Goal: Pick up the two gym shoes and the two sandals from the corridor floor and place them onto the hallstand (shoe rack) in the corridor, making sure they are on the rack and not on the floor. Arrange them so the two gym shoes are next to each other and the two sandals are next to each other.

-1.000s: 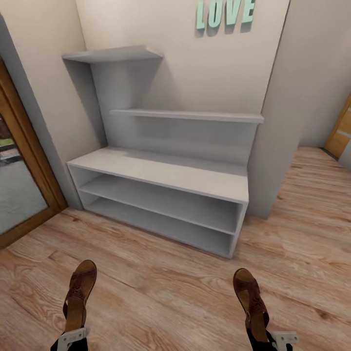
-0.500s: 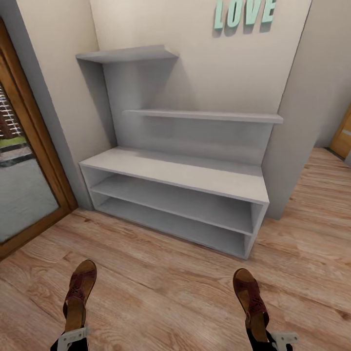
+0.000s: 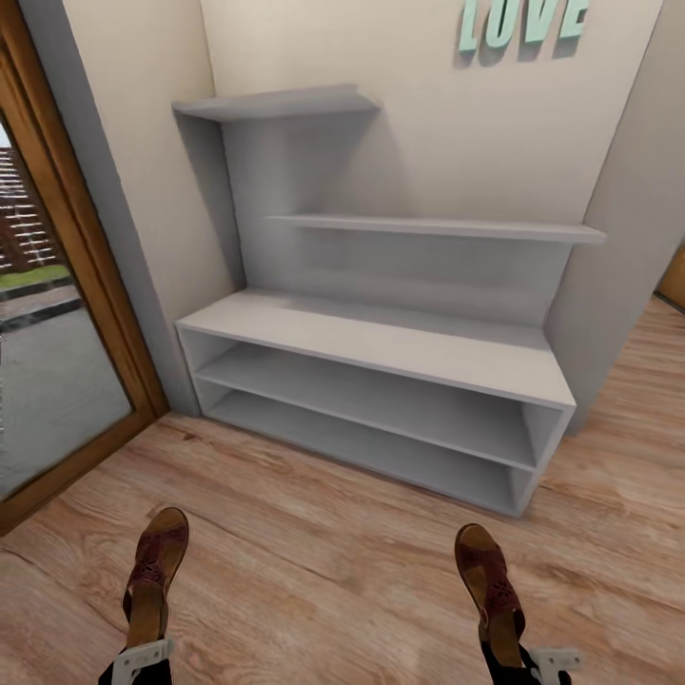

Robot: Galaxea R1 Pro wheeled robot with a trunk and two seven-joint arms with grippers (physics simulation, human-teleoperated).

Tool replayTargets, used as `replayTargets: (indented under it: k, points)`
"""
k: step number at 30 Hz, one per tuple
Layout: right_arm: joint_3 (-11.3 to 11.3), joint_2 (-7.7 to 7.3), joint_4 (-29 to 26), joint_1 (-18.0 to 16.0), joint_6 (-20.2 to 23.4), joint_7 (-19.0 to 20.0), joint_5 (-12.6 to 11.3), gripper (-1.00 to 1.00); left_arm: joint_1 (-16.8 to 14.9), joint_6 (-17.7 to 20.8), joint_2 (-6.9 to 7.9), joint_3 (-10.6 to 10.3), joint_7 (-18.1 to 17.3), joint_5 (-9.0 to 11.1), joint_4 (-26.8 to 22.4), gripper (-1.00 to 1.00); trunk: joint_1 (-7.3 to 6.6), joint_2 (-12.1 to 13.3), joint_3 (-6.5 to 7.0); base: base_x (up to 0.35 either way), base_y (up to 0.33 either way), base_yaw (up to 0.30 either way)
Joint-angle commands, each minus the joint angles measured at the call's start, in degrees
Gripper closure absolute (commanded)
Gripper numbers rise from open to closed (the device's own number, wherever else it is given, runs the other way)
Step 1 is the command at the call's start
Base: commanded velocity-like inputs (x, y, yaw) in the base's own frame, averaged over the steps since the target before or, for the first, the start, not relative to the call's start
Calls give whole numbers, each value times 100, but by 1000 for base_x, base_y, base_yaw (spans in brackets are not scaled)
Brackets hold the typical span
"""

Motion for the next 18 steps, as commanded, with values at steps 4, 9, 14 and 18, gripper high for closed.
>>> replayTargets:
  k: [4, 9, 14, 18]
  points:
    - [-40, 4, -1, -2, -6, 59, -5, 100, -5, -6, -1, 12, -44, 49, 8, 100, 0, -2, -5, 137, 330, 0]
    - [-40, 5, -1, -4, -6, 58, -8, 100, -5, -6, -1, 12, -44, 49, 8, 100, 0, -2, -5, 135, 330, 0]
    - [-40, 8, -1, -5, -6, 59, -4, 100, -5, -6, -1, 7, -44, 44, 8, 100, 0, -2, -5, 134, 330, 0]
    - [-40, 8, -1, -3, -6, 58, -5, 100, -5, -6, -1, 10, -44, 45, 8, 100, 0, -2, -5, 133, 330, 0]
